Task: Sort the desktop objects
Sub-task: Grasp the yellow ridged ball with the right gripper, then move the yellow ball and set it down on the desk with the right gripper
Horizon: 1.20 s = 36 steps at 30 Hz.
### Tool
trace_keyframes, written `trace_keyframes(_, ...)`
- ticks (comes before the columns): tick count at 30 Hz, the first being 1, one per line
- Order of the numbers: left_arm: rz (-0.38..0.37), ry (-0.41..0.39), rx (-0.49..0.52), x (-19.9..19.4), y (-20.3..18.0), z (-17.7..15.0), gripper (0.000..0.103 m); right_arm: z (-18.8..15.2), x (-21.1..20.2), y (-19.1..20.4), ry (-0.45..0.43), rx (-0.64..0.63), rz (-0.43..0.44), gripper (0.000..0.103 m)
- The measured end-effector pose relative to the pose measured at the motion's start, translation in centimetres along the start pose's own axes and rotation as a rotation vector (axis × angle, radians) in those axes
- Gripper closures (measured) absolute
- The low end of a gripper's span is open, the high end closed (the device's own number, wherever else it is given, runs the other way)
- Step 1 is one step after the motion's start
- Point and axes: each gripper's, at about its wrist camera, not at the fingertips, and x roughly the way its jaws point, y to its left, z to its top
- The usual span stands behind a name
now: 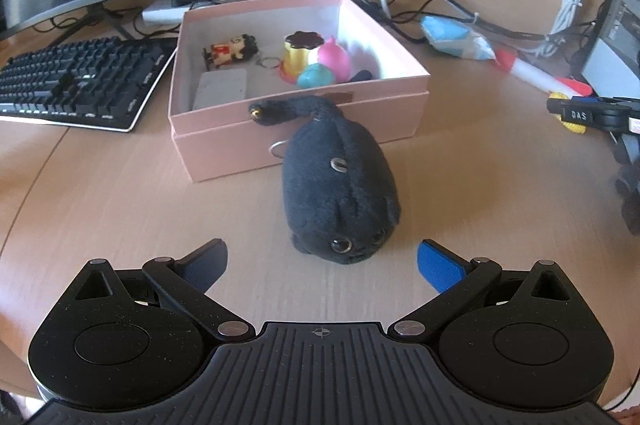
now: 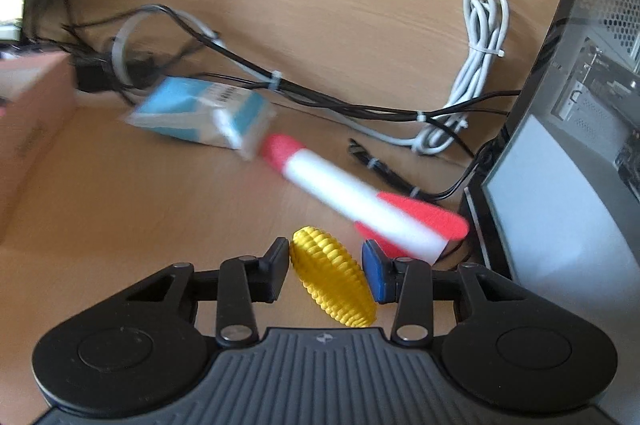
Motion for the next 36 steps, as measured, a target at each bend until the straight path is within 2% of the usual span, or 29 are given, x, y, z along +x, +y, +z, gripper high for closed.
trace_keyframes(2,-0.002,-0.003,0.011,-0.1,-0.2,-0.2,0.000,-0.3,-2.3,1.6,-0.012,-0.022,0.061,0.063)
trace_keyframes(6,0.008,-0.008,0.037,-0.3,-0.4,-1.0,0.000,-1.3,-7.0,6.0,-0.027,-0.114,0.238,0.063)
trace_keyframes(9,-0.001,-0.001,0.037,-0.4,-0.2,-1.6,0.000,-2.3,-9.2,9.3,-0.015,-0.190,0.349,0.063)
trace_keyframes(12,-0.011,0.002,0.031,-0.7,0.1,-2.2,0.000,-3.9,-11.1,12.9,-0.021,-0.294,0.410,0.063)
trace_keyframes(16,-0.015,0.004,0.012,-1.2,0.8,-2.8,0.000,-5.2,-12.1,16.5,-0.027,-0.406,0.437,0.063)
trace_keyframes(22,-0.015,0.002,-0.040,-1.5,2.0,-3.3,0.000,-6.0,-12.8,18.9,-0.040,-0.507,0.437,0.062)
trace_keyframes(25,-0.016,0.000,-0.061,-1.4,2.2,-3.2,0.000,-6.4,-12.8,19.1,-0.036,-0.528,0.425,0.053)
trace_keyframes(27,-0.018,-0.005,-0.069,-1.3,2.2,-3.1,0.000,-6.7,-13.1,19.0,-0.036,-0.522,0.410,0.038)
trace_keyframes(29,-0.021,-0.008,-0.072,-1.1,2.0,-2.9,0.000,-7.0,-13.1,18.2,-0.031,-0.510,0.398,0.031)
trace_keyframes(36,-0.032,-0.002,-0.049,-0.2,0.6,-2.2,0.000,-6.8,-12.0,15.2,0.001,-0.422,0.336,0.026)
